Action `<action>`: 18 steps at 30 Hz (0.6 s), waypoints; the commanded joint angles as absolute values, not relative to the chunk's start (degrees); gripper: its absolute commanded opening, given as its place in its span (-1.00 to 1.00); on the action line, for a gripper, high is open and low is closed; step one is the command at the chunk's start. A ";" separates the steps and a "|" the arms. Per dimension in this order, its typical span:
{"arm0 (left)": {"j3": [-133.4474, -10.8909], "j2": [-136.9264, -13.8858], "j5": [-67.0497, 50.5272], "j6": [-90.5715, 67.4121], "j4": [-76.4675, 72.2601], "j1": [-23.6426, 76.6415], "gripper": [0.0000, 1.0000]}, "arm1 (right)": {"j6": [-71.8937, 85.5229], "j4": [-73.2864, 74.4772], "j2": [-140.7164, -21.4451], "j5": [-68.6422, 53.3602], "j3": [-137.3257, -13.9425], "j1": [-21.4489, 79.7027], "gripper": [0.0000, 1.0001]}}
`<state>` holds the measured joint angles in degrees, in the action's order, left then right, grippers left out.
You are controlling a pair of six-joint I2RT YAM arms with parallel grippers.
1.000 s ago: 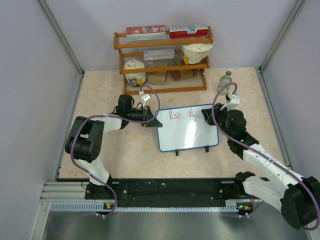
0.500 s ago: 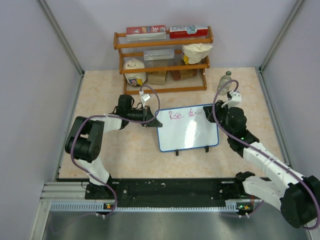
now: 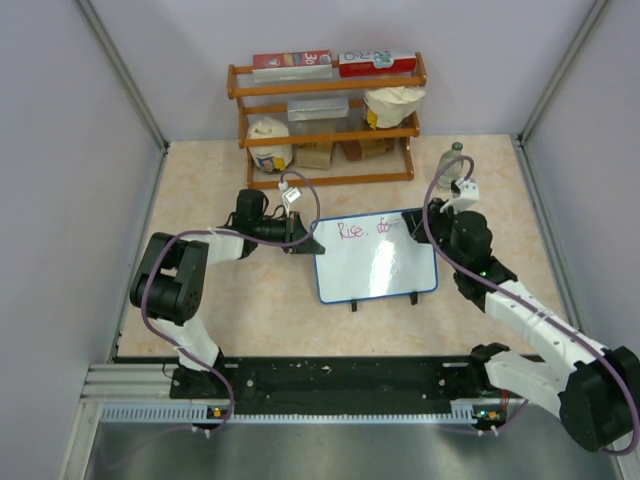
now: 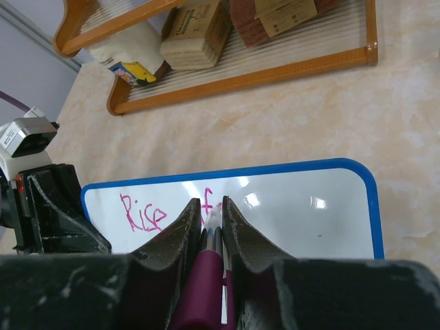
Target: Write a sentence on the whiteboard
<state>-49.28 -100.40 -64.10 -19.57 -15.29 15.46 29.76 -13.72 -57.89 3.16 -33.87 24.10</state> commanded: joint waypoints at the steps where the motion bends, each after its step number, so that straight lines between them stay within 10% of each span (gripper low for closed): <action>1: -47.81 -102.22 -57.92 -14.94 -13.18 16.00 -1.00 | 29.62 -13.54 -53.79 3.51 -35.15 23.47 -1.00; 18: -47.64 -102.13 -58.01 -14.85 -13.10 16.00 -1.00 | 28.39 -12.66 -55.28 7.56 -35.07 23.38 -1.00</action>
<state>-49.28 -100.40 -64.10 -19.57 -15.29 15.46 28.99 -10.92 -54.92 6.07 -33.87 24.10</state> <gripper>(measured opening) 0.133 0.149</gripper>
